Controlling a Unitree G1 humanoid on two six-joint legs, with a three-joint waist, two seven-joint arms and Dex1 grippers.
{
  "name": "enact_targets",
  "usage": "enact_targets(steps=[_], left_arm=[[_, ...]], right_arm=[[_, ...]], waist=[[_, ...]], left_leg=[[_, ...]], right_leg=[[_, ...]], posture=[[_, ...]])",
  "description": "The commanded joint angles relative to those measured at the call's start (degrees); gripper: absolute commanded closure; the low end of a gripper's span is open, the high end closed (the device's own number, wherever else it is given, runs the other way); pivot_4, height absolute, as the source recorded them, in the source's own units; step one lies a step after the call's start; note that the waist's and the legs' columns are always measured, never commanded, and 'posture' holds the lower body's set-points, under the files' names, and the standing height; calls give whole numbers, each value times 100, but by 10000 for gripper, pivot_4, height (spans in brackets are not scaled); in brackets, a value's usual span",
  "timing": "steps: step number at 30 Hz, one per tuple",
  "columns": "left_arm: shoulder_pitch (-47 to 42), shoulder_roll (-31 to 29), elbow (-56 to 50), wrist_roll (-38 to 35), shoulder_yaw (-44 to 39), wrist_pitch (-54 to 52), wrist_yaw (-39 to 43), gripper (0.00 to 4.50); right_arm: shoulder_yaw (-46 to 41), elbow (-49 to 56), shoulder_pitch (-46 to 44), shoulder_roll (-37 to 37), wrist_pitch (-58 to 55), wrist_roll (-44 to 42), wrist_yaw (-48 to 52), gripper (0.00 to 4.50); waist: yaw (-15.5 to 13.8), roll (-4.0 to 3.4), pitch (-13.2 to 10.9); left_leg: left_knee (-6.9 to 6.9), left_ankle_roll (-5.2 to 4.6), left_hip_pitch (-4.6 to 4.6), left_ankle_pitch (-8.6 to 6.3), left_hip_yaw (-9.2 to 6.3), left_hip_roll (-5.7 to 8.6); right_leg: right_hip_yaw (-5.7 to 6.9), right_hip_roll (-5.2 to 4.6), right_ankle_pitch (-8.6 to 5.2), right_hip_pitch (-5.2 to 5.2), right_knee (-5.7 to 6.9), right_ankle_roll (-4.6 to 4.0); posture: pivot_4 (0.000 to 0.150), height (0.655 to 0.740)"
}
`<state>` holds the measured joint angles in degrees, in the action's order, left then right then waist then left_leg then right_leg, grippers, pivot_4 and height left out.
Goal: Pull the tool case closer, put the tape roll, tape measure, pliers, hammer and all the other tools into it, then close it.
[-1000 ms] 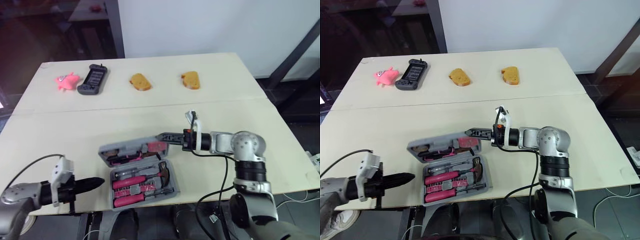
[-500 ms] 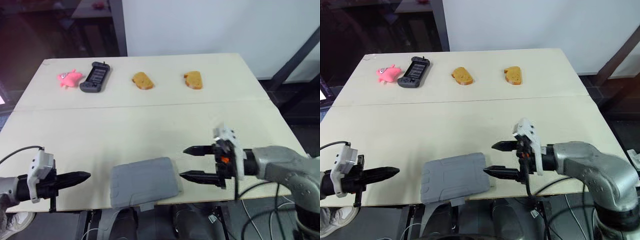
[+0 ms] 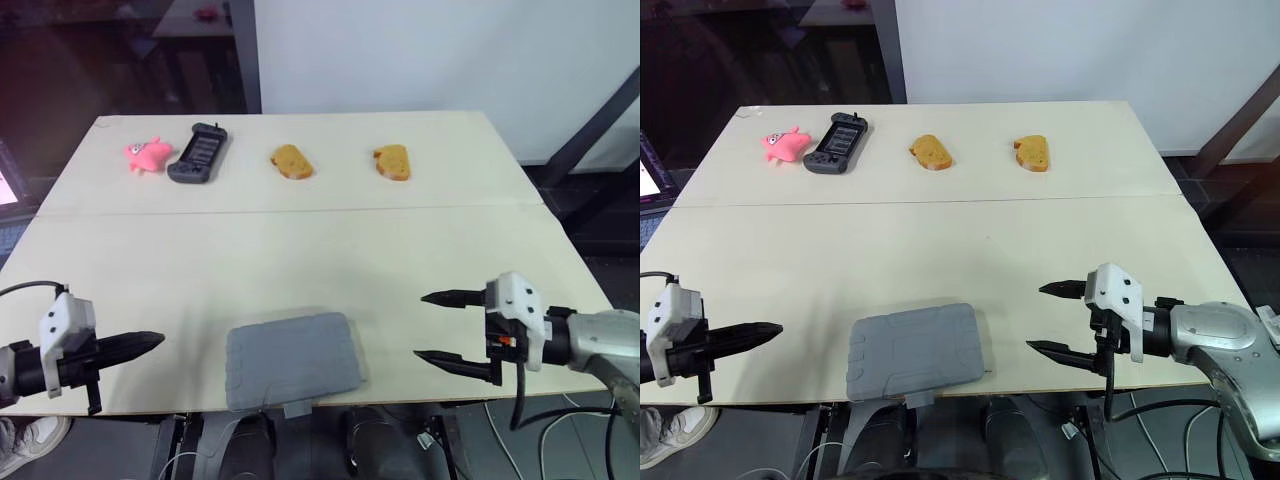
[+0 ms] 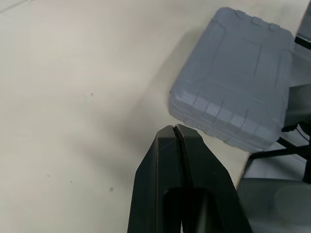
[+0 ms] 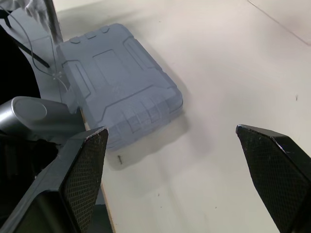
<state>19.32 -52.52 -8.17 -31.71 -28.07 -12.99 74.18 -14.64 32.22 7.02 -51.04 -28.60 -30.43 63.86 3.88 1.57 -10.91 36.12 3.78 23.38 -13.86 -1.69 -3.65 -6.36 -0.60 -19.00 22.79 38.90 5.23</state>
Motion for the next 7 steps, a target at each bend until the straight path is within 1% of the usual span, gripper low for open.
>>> enact_targets(steps=[1, 7], left_arm=[[-64, -53, -129, -9, -134, 80, 28, 45000], [-98, -38, -115, 37, -170, 203, 61, 45000]], right_arm=[[47, -41, 56, -32, 242, 102, 14, 493], [116, -90, 88, -64, 296, 78, 27, 493]], waist=[[-5, -1, -1], [-10, -1, -1]], left_leg=[[-1, 0, 0, 0, 0, 0], [-1, 0, 0, 0, -1, 0]], right_leg=[[0, 0, 0, 0, 0, 0], [2, 0, 2, -1, 0, 5]], posture=[[1500, 7400], [1500, 7400]])
